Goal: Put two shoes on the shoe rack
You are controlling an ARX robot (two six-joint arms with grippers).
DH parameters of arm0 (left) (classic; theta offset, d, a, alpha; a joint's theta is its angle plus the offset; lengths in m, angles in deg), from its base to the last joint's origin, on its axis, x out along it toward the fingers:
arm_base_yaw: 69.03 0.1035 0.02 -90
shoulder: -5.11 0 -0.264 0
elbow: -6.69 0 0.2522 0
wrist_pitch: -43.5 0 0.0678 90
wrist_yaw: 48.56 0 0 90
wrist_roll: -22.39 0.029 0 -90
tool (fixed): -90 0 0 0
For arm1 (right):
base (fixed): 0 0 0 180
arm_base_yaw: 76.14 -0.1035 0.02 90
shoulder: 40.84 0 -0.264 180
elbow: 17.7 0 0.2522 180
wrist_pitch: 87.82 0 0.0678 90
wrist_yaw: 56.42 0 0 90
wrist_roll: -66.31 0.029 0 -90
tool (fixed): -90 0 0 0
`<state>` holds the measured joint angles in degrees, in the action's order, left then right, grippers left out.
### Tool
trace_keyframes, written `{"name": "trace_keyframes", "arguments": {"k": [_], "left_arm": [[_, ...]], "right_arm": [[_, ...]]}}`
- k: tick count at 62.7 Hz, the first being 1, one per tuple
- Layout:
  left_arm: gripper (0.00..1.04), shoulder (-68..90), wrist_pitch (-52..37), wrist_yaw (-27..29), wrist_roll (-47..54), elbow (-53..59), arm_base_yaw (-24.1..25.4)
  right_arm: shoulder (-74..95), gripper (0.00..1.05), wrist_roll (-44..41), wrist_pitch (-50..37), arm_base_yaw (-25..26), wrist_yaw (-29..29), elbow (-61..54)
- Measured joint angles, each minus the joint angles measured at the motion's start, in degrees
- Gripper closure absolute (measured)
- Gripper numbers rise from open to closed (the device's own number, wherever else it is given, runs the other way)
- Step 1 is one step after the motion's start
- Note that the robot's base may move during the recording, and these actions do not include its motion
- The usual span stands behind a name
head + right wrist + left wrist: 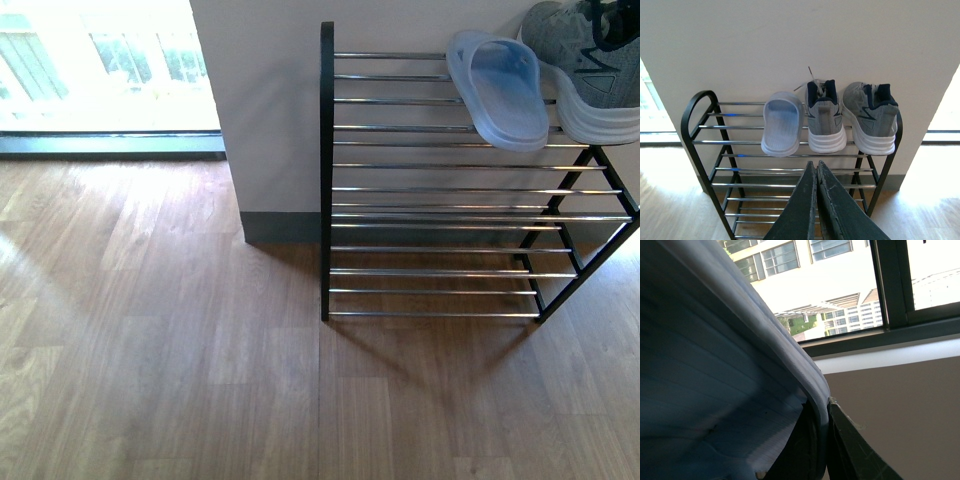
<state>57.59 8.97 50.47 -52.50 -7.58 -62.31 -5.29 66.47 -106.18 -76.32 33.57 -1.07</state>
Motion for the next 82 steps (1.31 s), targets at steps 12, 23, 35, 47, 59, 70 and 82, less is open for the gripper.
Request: {"name": "trace_keyframes", "arguments": {"k": [12,23,35,47,59,70,82], "left_arm": [[1.03,0.00,0.00,0.00,0.00,0.00,0.00],[1.03,0.00,0.00,0.00,0.00,0.00,0.00],[1.03,0.00,0.00,0.02,0.00,0.00,0.00],[1.03,0.00,0.00,0.02,0.00,0.00,0.00],[1.03,0.00,0.00,0.00,0.00,0.00,0.00],[1.03,0.00,0.00,0.02,0.00,0.00,0.00],[1.03,0.00,0.00,0.02,0.00,0.00,0.00]], "right_arm": [[-3.45,1.03,0.00,0.81,0.02,0.04,-1.77],[-9.03,1.03,0.00,5.73,0.07,0.02,-1.79],[-13.81,1.03,0.00,10.34,0.07,0.02,-1.79],[-18.49,1.03,0.00,14.91,0.09,0.02,-1.79],[-21.77,1.03,0.00,18.18,0.09,0.02,-1.79],[-24.24,1.03,0.00,20.72,0.09,0.00,-1.79],[-31.47,1.03,0.00,29.92,0.09,0.02,-1.77]]}}
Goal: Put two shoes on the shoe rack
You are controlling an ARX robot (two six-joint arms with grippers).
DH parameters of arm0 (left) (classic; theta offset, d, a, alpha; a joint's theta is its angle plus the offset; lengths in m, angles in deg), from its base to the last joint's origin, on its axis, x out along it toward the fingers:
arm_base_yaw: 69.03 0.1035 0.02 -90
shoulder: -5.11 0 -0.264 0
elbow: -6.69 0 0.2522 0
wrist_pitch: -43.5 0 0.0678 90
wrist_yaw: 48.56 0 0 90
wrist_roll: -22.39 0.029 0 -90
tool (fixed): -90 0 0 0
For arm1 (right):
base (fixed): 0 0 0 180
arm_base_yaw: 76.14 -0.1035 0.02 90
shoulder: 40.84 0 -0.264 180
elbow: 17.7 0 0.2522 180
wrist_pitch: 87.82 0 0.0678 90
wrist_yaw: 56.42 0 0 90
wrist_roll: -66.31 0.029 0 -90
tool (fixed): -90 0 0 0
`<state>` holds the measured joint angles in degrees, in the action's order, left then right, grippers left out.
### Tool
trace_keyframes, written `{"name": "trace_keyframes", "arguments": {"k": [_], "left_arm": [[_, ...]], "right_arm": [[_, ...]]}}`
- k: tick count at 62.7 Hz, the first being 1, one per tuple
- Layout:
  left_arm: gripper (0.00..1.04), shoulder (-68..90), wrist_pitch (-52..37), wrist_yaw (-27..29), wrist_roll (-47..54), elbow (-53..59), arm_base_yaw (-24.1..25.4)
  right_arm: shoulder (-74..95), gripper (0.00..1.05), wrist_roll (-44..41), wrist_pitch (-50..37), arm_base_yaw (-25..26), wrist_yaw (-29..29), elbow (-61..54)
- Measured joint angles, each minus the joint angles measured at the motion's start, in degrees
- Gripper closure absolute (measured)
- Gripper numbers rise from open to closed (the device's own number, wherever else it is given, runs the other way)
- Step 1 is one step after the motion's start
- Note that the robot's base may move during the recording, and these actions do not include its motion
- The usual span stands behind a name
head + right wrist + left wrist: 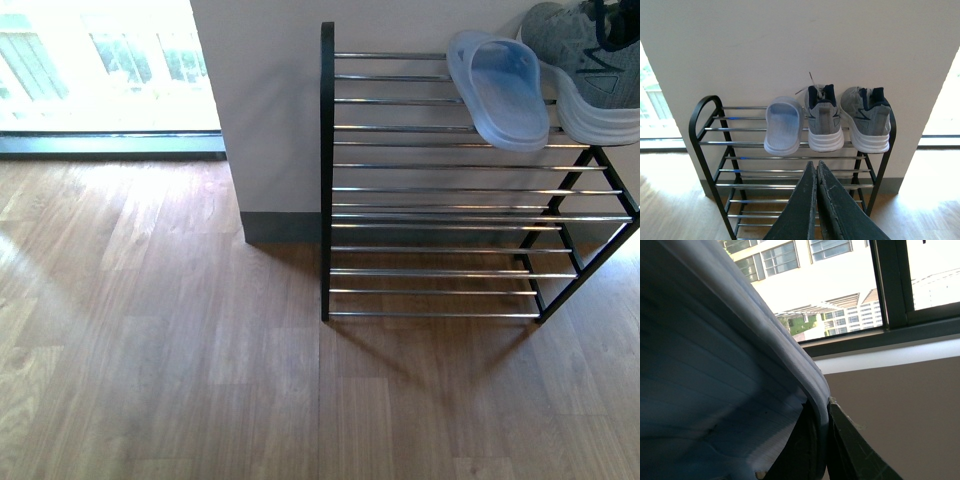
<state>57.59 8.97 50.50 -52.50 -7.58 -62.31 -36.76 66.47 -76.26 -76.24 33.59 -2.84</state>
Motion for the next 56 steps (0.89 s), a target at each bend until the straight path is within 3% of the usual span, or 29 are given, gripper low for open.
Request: {"name": "trace_keyframes", "arguments": {"k": [23,35,44,52,56], "left_arm": [[1.03,0.00,0.00,0.00,0.00,0.00,0.00],[1.03,0.00,0.00,0.00,0.00,0.00,0.00],[1.03,0.00,0.00,0.35,0.00,0.00,0.04],[1.03,0.00,0.00,0.20,0.00,0.00,0.04],[1.03,0.00,0.00,0.17,0.00,0.00,0.04]], "right_arm": [[-3.74,1.00,-0.02,1.99,0.02,-0.11,0.00],[-3.74,0.65,0.00,1.99,0.00,-0.11,0.00],[-3.80,0.32,-0.02,1.99,0.02,0.22,0.00],[-3.80,0.11,0.00,2.01,0.02,0.11,0.00],[-3.80,0.08,0.00,2.01,0.02,0.07,0.00]]}}
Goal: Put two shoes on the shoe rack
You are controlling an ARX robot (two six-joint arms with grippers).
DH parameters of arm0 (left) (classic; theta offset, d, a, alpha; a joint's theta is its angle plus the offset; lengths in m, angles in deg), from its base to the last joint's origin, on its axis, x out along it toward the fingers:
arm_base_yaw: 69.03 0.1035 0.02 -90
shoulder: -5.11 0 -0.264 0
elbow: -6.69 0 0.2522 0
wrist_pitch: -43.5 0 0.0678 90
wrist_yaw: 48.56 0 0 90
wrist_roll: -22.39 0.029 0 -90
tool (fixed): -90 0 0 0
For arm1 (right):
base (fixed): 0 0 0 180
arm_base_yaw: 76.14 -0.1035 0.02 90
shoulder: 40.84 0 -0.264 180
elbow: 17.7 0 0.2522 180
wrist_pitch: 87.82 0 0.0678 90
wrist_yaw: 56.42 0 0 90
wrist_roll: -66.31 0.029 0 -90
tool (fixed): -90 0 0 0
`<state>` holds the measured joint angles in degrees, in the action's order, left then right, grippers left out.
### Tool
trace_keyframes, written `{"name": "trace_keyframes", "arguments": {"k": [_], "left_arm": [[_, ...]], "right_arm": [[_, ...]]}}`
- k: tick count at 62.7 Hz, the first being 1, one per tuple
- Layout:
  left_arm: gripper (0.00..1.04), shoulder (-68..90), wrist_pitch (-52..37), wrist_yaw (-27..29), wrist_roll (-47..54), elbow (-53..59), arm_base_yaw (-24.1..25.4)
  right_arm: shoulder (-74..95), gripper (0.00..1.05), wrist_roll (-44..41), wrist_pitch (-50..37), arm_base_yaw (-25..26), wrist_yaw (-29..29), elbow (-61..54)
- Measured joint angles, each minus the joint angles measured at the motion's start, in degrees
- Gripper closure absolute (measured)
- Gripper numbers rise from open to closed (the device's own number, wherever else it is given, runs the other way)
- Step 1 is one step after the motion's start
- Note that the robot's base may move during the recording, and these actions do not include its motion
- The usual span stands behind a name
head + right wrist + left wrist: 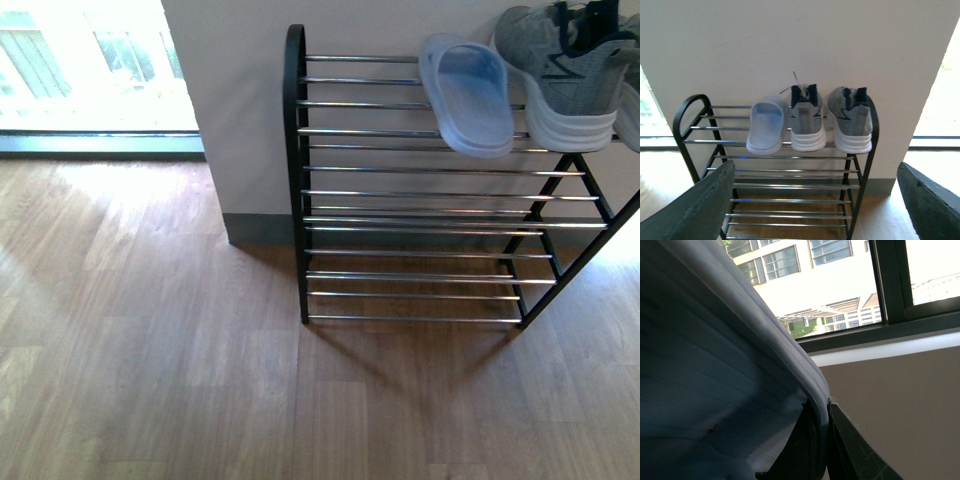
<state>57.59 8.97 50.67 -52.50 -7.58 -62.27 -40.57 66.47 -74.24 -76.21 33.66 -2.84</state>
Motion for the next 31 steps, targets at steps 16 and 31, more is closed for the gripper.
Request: {"name": "trace_keyframes", "arguments": {"k": [16,31], "left_arm": [[1.03,0.00,0.00,-0.09,0.00,0.00,0.00],[1.03,0.22,0.02,-0.37,0.00,0.00,-0.02]], "right_arm": [[-0.02,0.09,0.00,0.00,0.00,-0.13,0.00],[0.07,0.09,0.00,0.02,0.00,-0.24,0.00]]}}
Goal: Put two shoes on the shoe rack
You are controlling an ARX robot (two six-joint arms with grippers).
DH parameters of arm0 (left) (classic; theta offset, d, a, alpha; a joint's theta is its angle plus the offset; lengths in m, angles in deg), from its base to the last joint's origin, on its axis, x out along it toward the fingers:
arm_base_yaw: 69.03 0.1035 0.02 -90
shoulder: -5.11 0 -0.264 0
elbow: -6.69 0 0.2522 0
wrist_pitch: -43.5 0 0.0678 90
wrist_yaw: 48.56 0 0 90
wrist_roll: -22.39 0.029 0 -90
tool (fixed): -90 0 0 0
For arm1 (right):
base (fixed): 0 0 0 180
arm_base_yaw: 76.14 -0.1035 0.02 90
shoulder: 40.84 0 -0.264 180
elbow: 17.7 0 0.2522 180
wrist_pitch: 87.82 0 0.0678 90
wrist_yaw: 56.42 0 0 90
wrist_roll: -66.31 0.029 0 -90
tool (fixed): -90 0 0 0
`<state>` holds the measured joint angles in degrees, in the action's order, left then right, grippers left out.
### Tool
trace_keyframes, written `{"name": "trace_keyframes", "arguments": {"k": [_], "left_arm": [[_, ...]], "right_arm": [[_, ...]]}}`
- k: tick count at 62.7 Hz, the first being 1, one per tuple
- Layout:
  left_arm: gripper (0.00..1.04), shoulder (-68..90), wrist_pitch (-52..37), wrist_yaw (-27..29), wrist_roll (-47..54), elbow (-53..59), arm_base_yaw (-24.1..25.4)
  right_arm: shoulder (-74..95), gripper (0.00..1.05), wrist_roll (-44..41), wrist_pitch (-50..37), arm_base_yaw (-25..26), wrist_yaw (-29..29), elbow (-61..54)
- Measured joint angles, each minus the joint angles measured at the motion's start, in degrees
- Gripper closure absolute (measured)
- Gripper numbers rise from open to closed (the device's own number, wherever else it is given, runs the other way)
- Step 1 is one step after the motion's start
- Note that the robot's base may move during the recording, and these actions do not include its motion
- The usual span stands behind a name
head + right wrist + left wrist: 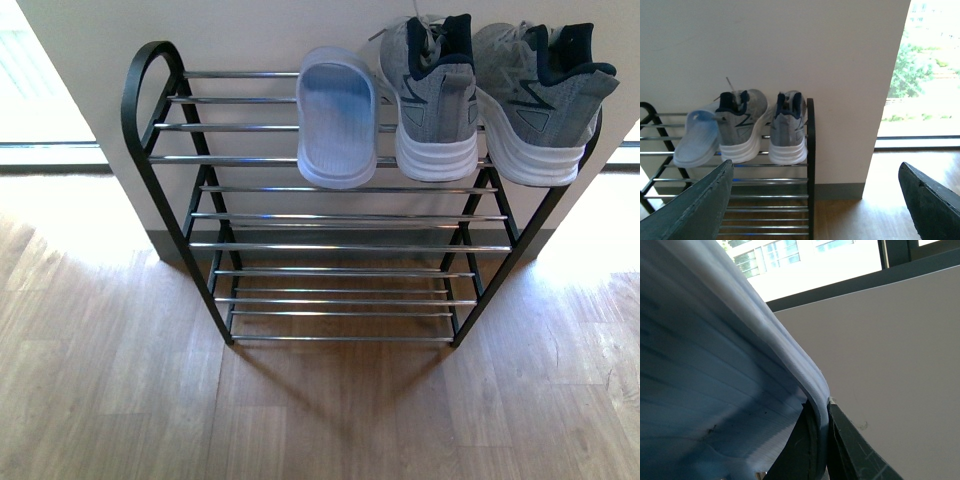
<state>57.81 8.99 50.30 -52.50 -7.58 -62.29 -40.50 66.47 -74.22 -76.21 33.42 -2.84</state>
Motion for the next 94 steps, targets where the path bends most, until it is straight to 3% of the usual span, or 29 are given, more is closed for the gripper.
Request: {"name": "trace_keyframes", "arguments": {"k": [24,32,39,45,54,62,70,77,87,94], "left_arm": [[1.03,-0.22,-0.02,0.15,0.00,0.00,0.02],[1.03,0.81,13.38,6.75,20.39,-2.89,-2.21],[1.03,11.32,10.73,7.06,36.63,-8.26,-4.35],[1.03,23.47,7.91,4.50,38.73,-15.76,-6.97],[1.03,37.88,4.66,0.22,31.78,-25.53,-10.01],[1.03,47.45,-1.79,-3.08,19.02,-33.46,-11.98],[1.03,53.96,-8.46,0.90,4.31,-39.87,-14.19],[1.03,59.52,-8.48,8.48,-10.58,-46.90,-17.97],[1.03,63.87,-10.29,13.66,-21.88,-51.12,-22.01],[1.03,67.04,-6.86,14.58,-28.02,-56.33,-24.13]], "right_arm": [[-0.07,0.09,0.00,0.02,0.00,0.00,0.00],[-0.07,0.09,0.00,0.02,0.00,0.00,0.00],[-0.07,0.09,0.00,0.02,0.00,0.02,0.00],[-0.07,0.09,0.00,0.02,0.00,0.02,0.00],[-0.07,0.09,0.00,0.02,0.00,0.00,0.00],[-0.07,0.09,0.00,0.02,0.00,0.02,0.00],[-0.07,0.09,0.00,0.02,0.00,0.00,0.00],[-0.07,0.09,0.00,0.02,0.00,0.02,0.00],[-0.07,0.09,0.00,0.02,0.00,0.02,0.00],[-0.07,0.09,0.00,0.02,0.00,0.02,0.00]]}}
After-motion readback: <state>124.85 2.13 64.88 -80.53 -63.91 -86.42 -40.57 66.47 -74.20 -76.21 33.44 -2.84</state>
